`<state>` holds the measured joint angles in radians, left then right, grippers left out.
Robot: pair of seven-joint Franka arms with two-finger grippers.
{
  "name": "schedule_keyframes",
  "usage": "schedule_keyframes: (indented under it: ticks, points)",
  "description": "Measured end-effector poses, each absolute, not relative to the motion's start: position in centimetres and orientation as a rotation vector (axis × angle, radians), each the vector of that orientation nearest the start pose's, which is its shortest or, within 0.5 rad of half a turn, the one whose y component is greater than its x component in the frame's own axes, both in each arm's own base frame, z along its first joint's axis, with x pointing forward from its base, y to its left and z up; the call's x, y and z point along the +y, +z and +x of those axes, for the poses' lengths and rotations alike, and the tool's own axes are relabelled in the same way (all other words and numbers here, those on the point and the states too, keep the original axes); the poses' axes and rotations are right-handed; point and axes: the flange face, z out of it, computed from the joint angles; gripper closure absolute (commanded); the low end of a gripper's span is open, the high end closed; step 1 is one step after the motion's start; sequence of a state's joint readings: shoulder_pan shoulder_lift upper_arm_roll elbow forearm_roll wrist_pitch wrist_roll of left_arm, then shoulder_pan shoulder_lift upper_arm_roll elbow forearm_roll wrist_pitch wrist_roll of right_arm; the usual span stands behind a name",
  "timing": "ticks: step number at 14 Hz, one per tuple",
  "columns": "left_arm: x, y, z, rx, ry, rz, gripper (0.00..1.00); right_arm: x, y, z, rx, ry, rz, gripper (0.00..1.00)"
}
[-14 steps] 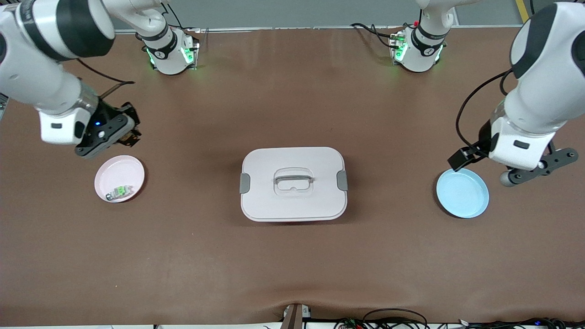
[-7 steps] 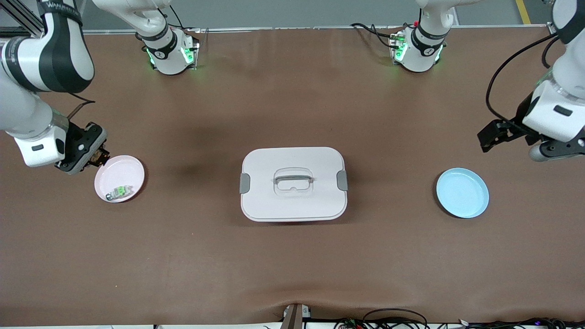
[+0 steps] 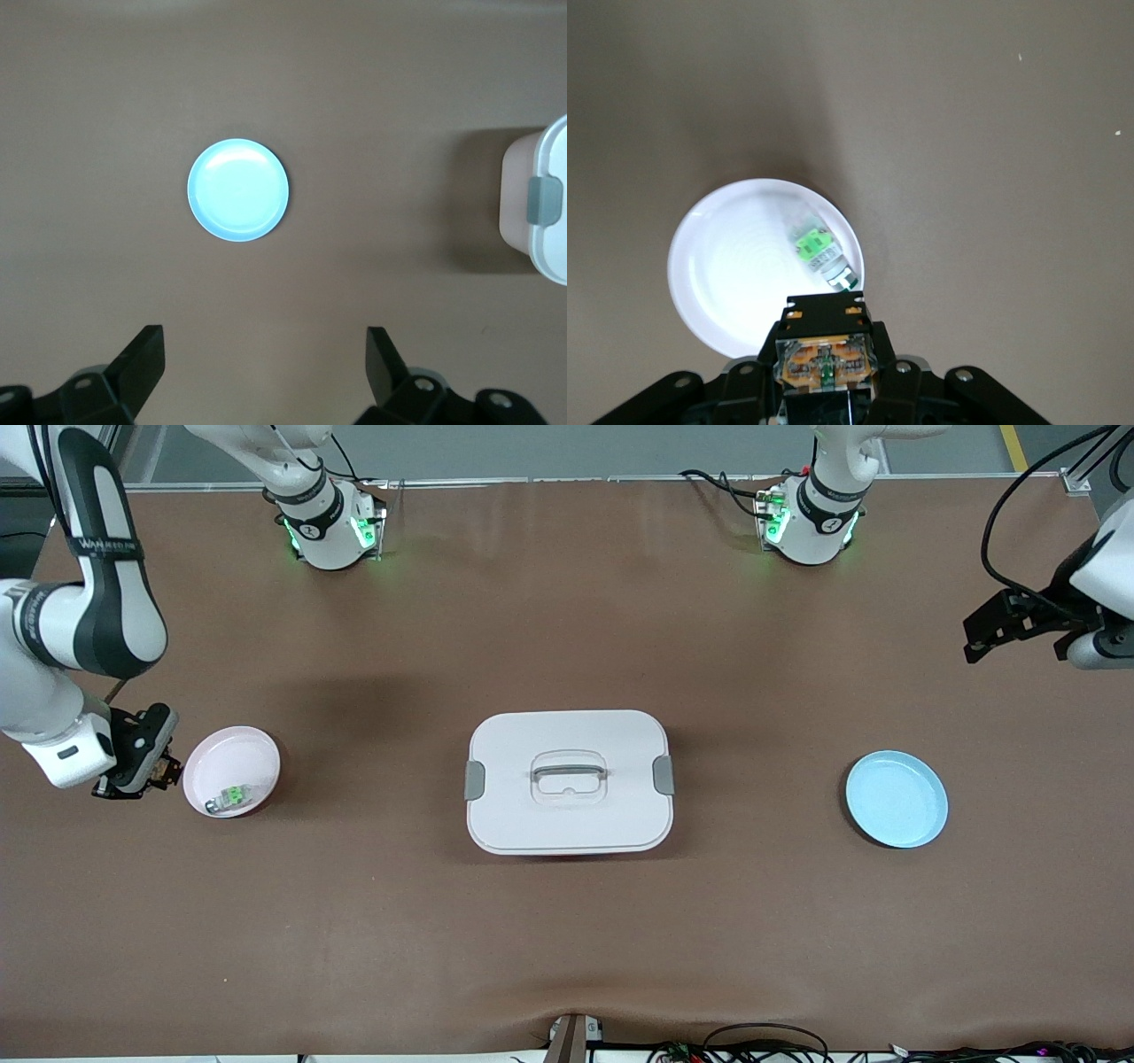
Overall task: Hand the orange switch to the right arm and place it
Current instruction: 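Lower the switch with the right gripper onto the white plate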
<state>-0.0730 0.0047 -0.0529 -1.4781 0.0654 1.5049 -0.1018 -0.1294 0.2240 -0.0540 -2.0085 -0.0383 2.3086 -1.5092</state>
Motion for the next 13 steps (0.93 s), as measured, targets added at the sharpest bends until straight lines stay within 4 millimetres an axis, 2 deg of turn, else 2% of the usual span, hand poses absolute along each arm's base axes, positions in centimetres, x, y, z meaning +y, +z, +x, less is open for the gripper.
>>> schedule_keyframes:
  ticks: [6,13]
  points:
    - [-6.1,65.8,53.8,0.032,-0.033,-3.077,0.00,-11.1,28.7,57.6,-2.064,0.010,-2.493,0.91]
    - [-6.2,65.5,53.8,0.036,-0.026,-3.077,0.00,-11.5,25.7,55.3,-2.091,0.100,-2.446,0.90]
